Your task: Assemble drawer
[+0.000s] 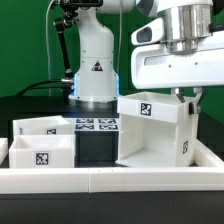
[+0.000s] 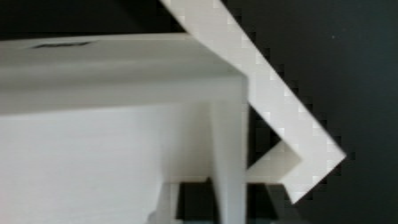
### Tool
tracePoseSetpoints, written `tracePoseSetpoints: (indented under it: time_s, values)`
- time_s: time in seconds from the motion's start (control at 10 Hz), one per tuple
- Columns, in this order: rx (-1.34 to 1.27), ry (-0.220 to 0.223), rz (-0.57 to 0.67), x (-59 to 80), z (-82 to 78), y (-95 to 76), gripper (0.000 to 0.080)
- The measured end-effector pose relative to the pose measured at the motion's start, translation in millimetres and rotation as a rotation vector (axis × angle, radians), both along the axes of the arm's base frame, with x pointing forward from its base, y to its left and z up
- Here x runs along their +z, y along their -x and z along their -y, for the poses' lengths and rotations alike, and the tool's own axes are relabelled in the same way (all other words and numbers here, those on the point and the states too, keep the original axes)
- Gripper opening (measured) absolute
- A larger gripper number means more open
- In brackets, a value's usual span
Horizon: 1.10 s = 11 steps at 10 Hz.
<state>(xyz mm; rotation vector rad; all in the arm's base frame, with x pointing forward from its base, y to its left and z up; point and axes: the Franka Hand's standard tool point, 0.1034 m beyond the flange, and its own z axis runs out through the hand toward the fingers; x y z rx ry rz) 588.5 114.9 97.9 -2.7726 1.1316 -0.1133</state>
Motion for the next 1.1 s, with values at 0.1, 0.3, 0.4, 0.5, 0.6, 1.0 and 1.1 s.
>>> tracePoseSetpoints:
  time_s: [0.1,0.3,0.4,0.5,0.6,1.0,1.1]
  values:
    - [-0.044,-0.004,-0.001,-0.1,0.3,-1.3,0.0044]
    - [-0.203,-0.023,-0.002,0.4,5.2,-4.5,0.0044]
    - [-0.265,-0.038,-0.001,1.1,6.4,-6.1,0.0044]
    - [-0.321,-0.045,-0.005,1.7,7.7,-6.6,0.0044]
    - [-0.365,-0.054,-0.01,1.7,8.5,-6.8,0.0044]
    - [-0.574,-0.106,-0.037,2.7,10.6,-7.6,0.0044]
    - [-0.649,-0.131,-0.049,2.1,11.9,-10.3,0.0044]
